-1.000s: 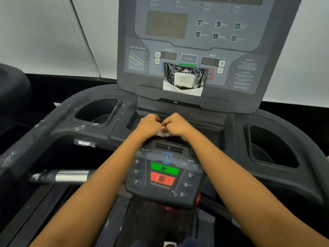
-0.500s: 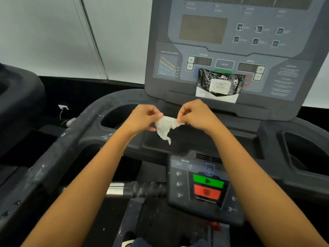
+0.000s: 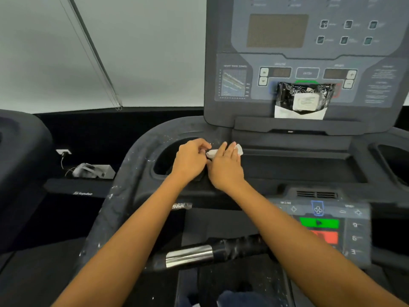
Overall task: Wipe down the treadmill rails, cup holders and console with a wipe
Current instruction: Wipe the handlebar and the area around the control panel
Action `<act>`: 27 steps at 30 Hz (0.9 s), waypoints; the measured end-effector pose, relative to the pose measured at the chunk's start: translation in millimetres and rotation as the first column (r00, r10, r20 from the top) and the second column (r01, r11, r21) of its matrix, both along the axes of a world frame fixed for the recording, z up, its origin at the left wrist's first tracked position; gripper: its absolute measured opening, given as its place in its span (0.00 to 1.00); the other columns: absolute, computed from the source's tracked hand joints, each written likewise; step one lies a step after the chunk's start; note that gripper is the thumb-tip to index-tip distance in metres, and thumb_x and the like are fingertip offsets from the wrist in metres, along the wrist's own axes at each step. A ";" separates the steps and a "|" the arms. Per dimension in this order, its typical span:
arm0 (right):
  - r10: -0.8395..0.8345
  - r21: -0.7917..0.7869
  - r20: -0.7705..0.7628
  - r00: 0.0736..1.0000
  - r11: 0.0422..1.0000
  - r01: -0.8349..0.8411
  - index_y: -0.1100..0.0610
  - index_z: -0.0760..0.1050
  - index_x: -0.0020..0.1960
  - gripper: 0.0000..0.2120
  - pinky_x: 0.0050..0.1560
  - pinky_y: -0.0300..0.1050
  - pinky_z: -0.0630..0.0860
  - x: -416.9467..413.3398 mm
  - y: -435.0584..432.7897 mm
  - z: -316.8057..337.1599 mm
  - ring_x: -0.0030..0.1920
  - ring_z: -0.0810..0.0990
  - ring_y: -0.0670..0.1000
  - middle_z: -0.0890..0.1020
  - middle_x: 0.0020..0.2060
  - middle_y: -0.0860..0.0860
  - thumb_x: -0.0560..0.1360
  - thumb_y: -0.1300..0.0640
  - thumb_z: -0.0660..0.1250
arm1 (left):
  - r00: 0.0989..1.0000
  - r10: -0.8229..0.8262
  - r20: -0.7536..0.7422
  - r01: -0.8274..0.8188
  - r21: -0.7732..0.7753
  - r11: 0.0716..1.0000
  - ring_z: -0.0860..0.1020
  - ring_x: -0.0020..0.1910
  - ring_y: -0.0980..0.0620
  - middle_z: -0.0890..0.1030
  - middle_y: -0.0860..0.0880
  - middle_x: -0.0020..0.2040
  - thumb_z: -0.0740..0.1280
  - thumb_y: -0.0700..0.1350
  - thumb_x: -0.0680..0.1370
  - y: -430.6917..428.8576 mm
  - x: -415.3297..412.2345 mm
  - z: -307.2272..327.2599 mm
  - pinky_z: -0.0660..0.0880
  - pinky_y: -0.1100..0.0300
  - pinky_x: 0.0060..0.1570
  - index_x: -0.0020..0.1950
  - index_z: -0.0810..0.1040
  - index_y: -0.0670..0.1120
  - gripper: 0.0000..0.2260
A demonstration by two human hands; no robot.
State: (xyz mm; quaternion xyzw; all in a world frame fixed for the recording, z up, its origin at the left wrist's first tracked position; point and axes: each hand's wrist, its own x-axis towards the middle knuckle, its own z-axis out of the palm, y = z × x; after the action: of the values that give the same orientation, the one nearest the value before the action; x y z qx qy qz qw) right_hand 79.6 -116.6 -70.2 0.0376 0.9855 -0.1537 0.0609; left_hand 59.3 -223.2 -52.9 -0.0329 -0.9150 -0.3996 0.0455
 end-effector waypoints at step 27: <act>-0.041 -0.830 -0.165 0.986 0.546 -0.116 0.60 0.74 0.49 0.11 0.29 0.43 0.80 -12.3 30.4 35.4 0.37 0.82 0.52 0.80 0.44 0.54 0.71 0.60 0.74 | 0.988 0.105 0.113 -0.151 0.551 0.820 0.82 0.45 0.52 0.82 0.47 0.44 0.66 0.46 0.79 -7.9 -2.9 20.3 0.80 0.58 0.44 0.45 0.76 0.42 0.08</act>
State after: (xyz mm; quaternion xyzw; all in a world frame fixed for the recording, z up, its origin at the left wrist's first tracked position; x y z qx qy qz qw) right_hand 67.3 -86.2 -34.8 -0.0298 0.7954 -0.6053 -0.0067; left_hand 56.4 -231.1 -32.7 0.0589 -0.7595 -0.6463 0.0443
